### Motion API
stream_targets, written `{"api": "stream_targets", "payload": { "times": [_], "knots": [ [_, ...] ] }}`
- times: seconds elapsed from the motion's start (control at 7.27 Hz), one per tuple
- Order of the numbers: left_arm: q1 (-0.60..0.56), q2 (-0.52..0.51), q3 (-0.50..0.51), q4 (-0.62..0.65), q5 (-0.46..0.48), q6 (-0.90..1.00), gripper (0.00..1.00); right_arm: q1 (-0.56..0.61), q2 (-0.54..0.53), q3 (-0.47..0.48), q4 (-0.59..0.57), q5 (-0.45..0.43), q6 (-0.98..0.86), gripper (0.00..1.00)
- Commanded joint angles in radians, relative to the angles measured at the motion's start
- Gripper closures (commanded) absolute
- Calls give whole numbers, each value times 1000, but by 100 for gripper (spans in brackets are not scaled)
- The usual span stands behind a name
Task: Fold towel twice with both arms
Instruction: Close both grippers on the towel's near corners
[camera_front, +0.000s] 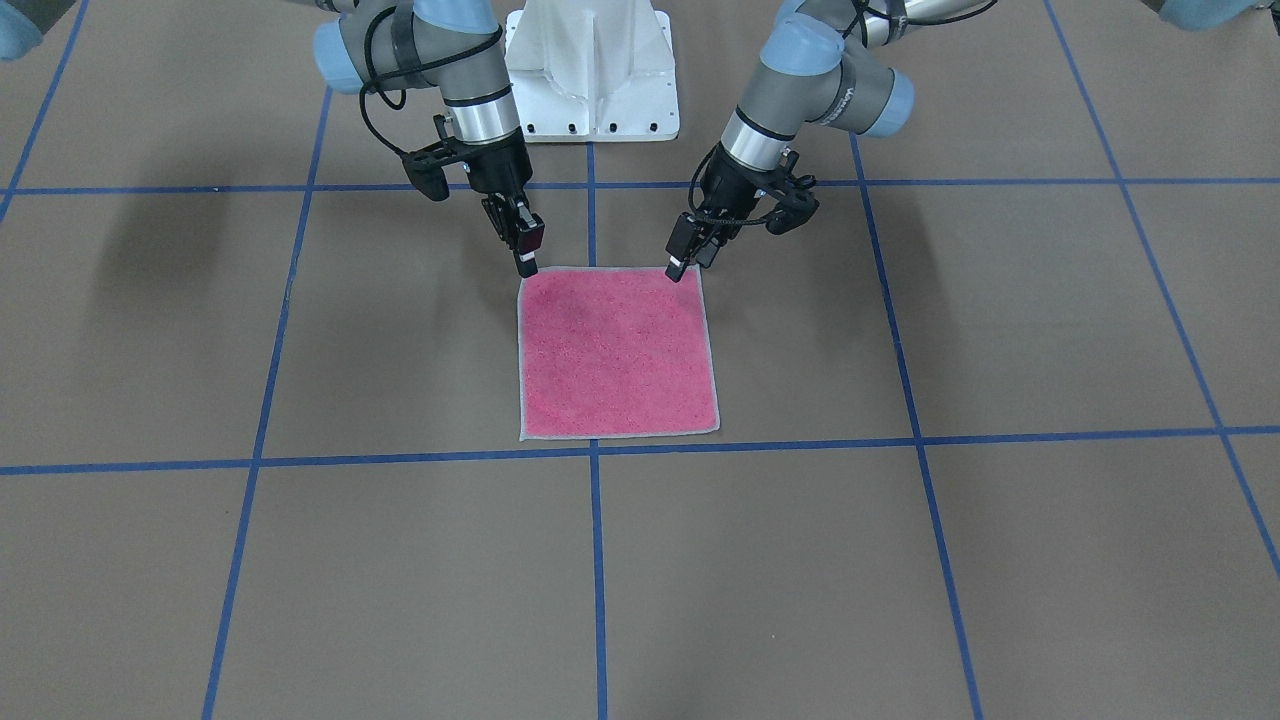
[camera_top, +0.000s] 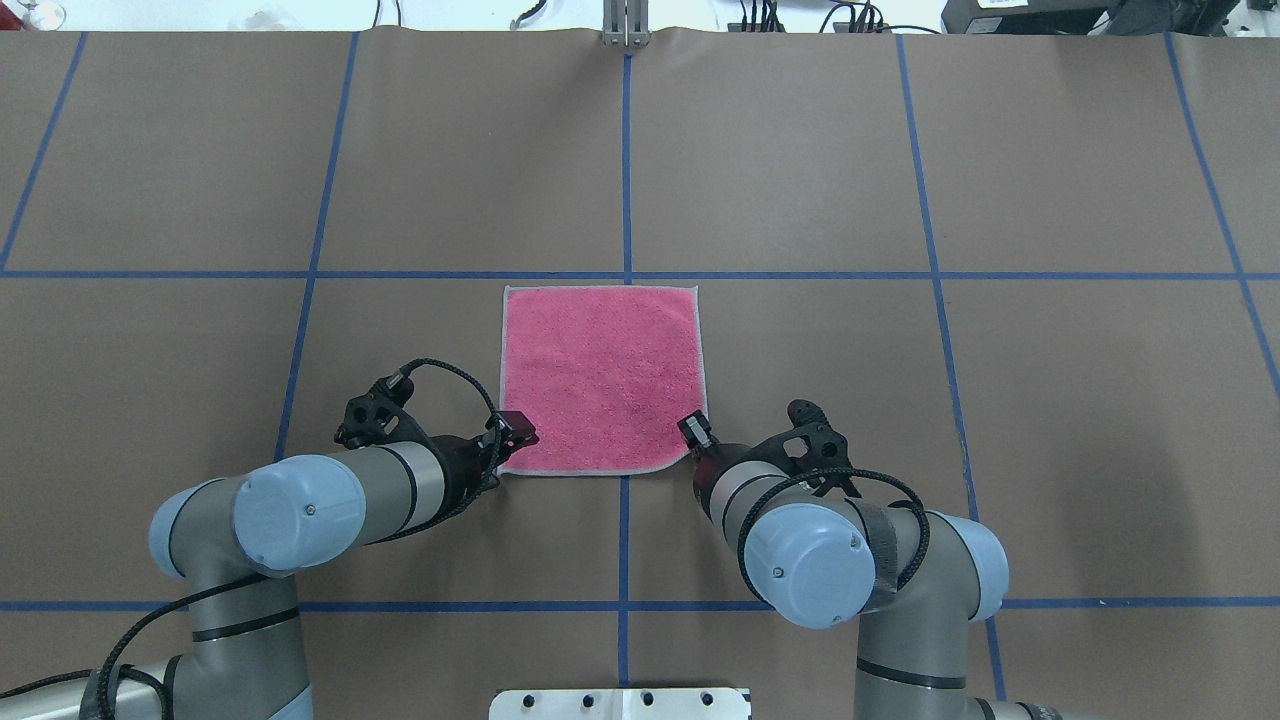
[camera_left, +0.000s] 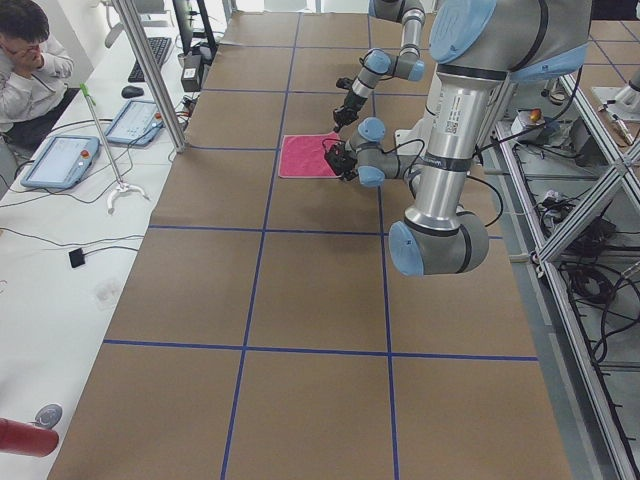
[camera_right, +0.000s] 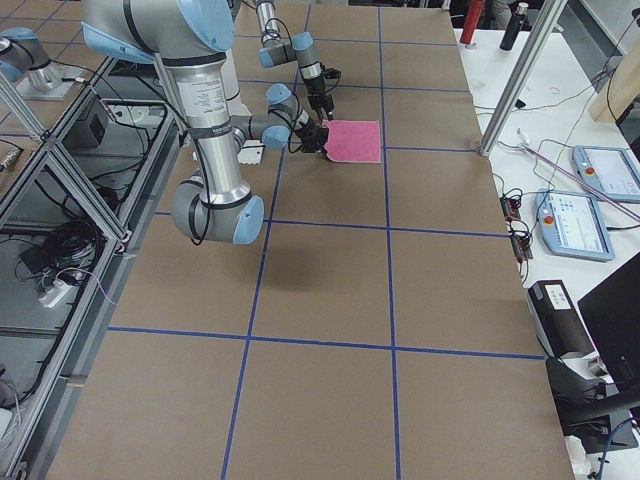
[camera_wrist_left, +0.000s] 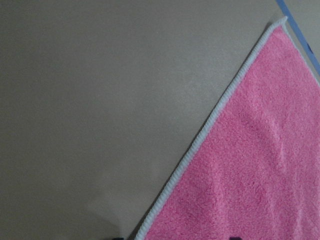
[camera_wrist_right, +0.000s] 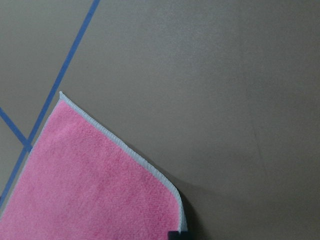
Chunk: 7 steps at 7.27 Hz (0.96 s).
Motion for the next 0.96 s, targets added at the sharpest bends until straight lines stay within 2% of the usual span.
{"api": "stream_targets", "payload": {
  "times": [0.0, 0.41, 0.83],
  "knots": [
    [0, -2, 4, 0, 0, 0, 24, 0, 0, 0, 0, 0, 0, 100],
    [-3, -3, 5, 0, 0, -1, 24, 0, 1, 0, 0, 0, 0, 100],
    [-3, -28, 21, 0, 19, -1, 31, 0, 1, 0, 0, 0, 0, 100]
  ]
}}
